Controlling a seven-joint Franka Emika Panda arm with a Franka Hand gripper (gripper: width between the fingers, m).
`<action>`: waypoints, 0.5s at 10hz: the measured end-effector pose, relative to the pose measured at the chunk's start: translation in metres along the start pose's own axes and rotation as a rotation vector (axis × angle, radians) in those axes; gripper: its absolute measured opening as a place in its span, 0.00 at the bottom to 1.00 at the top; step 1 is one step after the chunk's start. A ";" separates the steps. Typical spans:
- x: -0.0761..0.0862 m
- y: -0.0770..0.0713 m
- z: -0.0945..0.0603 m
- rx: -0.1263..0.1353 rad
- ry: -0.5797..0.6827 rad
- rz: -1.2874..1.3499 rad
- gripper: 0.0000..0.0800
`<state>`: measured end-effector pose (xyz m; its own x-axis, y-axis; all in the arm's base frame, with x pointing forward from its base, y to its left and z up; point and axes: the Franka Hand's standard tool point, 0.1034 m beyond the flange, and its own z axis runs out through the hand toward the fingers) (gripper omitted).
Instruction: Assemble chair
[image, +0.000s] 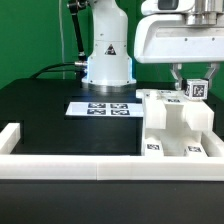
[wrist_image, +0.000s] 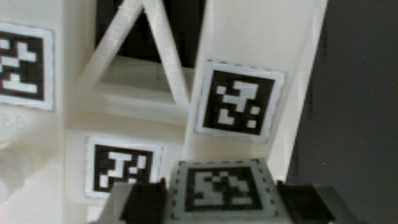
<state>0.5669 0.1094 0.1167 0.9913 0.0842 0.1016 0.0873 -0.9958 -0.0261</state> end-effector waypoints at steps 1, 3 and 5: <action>0.000 0.000 0.000 0.000 0.000 0.000 0.36; 0.000 0.000 0.000 0.000 0.000 0.015 0.36; 0.000 0.000 0.000 0.000 0.000 0.033 0.36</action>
Offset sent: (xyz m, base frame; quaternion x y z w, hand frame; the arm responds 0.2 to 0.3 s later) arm 0.0000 0.0000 0.0000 0.0000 0.0000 0.0650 0.9979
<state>0.5669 0.1096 0.1168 0.9936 0.0508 0.1007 0.0541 -0.9981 -0.0296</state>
